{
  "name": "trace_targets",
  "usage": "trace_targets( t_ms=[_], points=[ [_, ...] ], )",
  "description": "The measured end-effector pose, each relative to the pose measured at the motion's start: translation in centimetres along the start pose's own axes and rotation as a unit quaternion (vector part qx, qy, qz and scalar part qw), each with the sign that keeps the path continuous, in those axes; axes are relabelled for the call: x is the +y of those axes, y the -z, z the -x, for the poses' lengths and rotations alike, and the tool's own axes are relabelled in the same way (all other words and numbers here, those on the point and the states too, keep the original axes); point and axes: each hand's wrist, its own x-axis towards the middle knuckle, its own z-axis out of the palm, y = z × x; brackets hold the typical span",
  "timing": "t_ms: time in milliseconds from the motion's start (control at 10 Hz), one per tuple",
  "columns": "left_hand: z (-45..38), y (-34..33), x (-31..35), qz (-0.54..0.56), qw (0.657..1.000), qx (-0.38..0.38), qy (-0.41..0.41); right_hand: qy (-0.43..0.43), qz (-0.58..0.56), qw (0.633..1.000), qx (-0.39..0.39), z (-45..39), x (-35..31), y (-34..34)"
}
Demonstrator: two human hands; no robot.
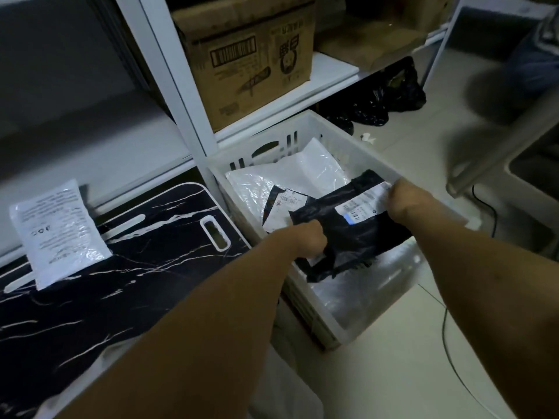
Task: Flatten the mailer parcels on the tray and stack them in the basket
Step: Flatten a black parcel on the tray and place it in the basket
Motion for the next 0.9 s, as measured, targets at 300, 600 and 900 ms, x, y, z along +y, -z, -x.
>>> trace_targets(
  t_ms=[300, 600, 900],
  points=[
    [-2.7, -3.8, -0.2, -0.165, 0.985, -0.029, -0.047, -0.040, 0.077, 0.993, -0.078, 2.0, -2.9, -4.7],
    [-3.2, -4.2, -1.9, -0.327, 0.945, -0.009, -0.018, -0.058, 0.131, 0.949, -0.281, 2.9, -4.4, -11.0],
    [-3.4, -3.9, -2.8, -0.324, 0.946, 0.013, -0.020, -0.061, 0.145, 0.950, -0.271, 3.0, -3.1, -15.1]
  ],
)
